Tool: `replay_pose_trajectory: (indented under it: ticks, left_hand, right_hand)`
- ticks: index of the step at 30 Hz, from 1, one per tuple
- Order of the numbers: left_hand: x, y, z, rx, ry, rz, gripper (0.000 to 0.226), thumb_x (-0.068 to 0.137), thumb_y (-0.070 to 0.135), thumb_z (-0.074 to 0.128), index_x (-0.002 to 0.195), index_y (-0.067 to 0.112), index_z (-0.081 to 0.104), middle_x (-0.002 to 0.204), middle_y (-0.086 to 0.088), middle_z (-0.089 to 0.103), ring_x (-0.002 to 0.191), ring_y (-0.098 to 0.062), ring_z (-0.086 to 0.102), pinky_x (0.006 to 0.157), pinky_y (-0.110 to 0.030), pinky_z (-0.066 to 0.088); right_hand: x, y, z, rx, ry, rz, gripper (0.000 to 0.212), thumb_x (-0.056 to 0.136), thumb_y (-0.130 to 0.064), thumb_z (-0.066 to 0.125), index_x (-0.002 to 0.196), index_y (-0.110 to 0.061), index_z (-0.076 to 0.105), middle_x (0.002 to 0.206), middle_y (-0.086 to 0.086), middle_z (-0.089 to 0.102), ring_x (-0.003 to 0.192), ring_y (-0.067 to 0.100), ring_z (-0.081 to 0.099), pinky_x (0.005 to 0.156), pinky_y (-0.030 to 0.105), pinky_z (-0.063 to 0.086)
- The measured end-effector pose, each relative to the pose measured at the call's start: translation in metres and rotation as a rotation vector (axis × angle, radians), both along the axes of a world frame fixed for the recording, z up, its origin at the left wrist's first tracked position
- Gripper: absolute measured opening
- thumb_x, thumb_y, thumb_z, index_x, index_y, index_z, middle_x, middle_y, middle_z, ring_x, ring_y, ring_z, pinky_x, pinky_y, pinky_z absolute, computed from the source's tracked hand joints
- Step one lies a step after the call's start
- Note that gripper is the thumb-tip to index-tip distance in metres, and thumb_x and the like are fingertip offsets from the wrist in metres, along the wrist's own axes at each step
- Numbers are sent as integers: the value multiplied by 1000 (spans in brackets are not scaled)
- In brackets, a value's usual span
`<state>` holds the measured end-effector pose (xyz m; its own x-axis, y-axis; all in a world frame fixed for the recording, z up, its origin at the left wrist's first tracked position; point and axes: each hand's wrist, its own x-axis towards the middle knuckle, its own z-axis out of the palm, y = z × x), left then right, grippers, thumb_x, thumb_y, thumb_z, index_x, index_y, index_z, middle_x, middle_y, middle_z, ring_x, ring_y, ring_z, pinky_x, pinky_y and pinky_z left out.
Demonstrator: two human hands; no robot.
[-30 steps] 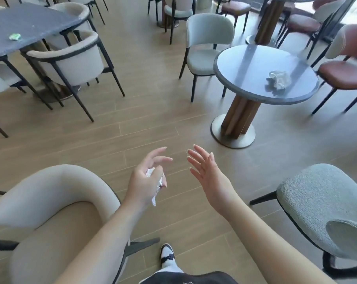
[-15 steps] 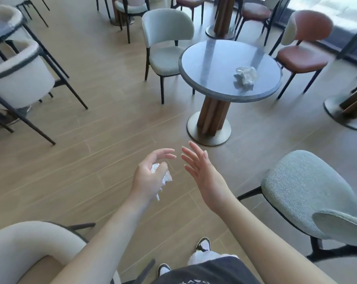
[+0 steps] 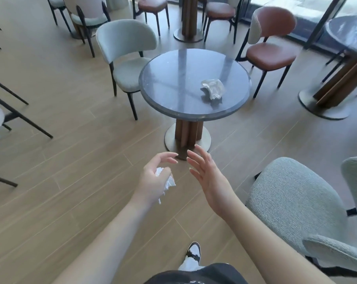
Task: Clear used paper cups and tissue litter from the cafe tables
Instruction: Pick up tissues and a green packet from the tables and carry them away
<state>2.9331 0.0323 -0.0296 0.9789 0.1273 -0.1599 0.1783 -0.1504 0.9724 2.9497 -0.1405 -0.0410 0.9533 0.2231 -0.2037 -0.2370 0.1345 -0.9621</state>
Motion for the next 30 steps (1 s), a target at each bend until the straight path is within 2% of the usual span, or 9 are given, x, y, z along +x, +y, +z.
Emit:
replay_pose_trajectory:
  ticks: [4, 8, 11, 13, 16, 21, 26, 30]
  left_hand:
    - [51, -25, 8, 8, -22, -20, 44, 78, 20, 49, 107, 45, 70, 107, 17, 71, 79, -10, 60, 58, -22, 53]
    - [96, -25, 10, 32, -8, -20, 43, 77, 24, 48, 106, 46, 70, 106, 17, 70, 87, -2, 60, 63, -15, 53]
    - [139, -17, 8, 30, -18, 5, 42, 76, 23, 48, 105, 41, 71, 104, 14, 71, 81, 4, 58, 54, -15, 50]
    - [166, -16, 4, 27, -33, -8, 42, 76, 22, 48, 106, 38, 72, 103, 13, 71, 81, 4, 58, 50, -13, 49]
    - [206, -17, -8, 8, -68, -19, 39, 77, 20, 49, 104, 36, 72, 100, 12, 72, 89, 5, 60, 60, -3, 46]
    - [282, -22, -17, -41, -54, -103, 39, 77, 18, 49, 103, 38, 71, 95, 18, 72, 96, 6, 61, 76, -1, 41]
    - [352, -30, -12, -34, -107, -221, 39, 80, 16, 50, 108, 34, 70, 97, 12, 72, 75, 9, 62, 66, -1, 43]
    - [394, -27, -13, 3, -122, -237, 38, 82, 15, 49, 109, 34, 69, 99, 8, 72, 83, 10, 61, 72, 0, 41]
  right_hand:
    - [47, -24, 10, 39, 23, -57, 49, 93, -61, 36, 138, -45, 48, 139, -16, 60, 131, 1, 54, 111, 31, 40]
    - [81, -34, 10, 24, 14, -88, 46, 95, -57, 33, 137, -45, 48, 140, -15, 60, 132, 0, 52, 113, 30, 38]
    - [111, -37, 4, 18, 30, -113, 43, 96, -56, 32, 133, -47, 51, 139, -15, 61, 135, 0, 49, 117, 31, 34]
    - [132, -36, -1, 4, 26, -119, 44, 94, -63, 36, 132, -49, 52, 139, -15, 61, 135, 1, 49, 117, 32, 34]
    - [168, -29, -6, -27, -10, -124, 46, 88, -69, 42, 130, -54, 56, 140, -14, 61, 135, 2, 50, 116, 32, 34]
    - [245, -16, -9, -17, -34, -240, 44, 96, -55, 43, 138, -43, 49, 137, -9, 64, 132, 5, 54, 118, 37, 34]
    - [304, -9, -8, -78, -26, -261, 45, 95, -59, 44, 137, -47, 48, 138, -11, 62, 133, 4, 53, 114, 32, 36]
    - [337, -17, -18, -111, -3, -287, 47, 95, -60, 44, 140, -45, 47, 138, -13, 62, 132, 2, 52, 111, 28, 38]
